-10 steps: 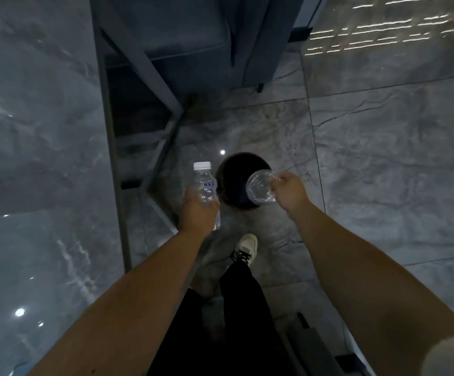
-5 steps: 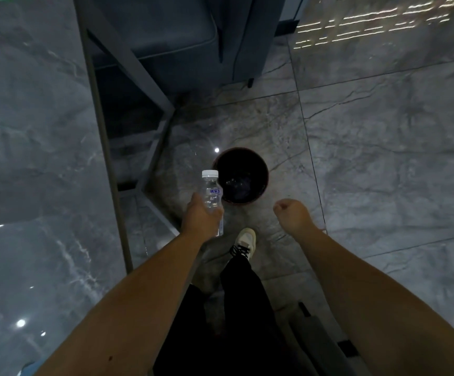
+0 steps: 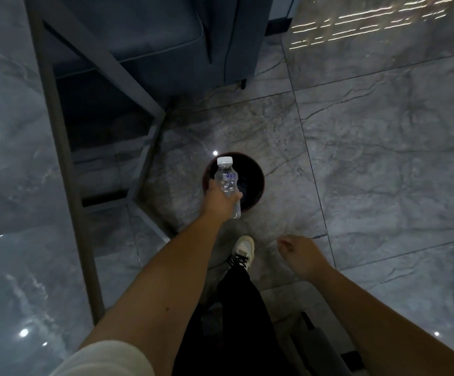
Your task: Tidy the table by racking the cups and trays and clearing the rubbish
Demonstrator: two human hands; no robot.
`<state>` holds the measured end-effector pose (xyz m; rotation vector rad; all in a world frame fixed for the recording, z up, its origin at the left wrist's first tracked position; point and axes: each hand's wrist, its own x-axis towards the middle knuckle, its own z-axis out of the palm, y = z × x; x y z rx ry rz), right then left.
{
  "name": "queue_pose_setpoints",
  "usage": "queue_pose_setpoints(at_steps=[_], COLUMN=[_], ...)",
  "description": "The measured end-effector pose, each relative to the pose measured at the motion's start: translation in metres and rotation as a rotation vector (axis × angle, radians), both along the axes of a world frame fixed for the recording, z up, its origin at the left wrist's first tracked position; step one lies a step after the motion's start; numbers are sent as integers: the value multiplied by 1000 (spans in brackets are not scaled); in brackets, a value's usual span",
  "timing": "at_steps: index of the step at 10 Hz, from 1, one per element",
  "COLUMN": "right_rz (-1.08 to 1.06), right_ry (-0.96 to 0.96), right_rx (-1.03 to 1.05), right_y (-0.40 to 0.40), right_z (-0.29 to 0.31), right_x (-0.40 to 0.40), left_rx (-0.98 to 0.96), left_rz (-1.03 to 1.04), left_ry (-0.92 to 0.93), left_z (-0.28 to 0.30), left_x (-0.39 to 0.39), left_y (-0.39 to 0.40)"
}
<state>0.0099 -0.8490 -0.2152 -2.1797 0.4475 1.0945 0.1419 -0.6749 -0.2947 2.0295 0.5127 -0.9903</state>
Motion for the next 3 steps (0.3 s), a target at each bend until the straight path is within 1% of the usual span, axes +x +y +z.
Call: queue_pose_setpoints(at_steps=[1, 2, 3], right_rz=[-8, -15, -13], right_ry=[18, 39, 59], right_rx=[-39, -54, -72], right_y=[-13, -19, -16], right_z=[-6, -7, 3], right_x=[-9, -19, -20], left_rx=[72, 85, 107], left_rz=[-87, -78, -190], left_ry=[116, 121, 152], left_z=[0, 10, 38], left_x=[-5, -30, -58], left_y=[-4, 8, 24])
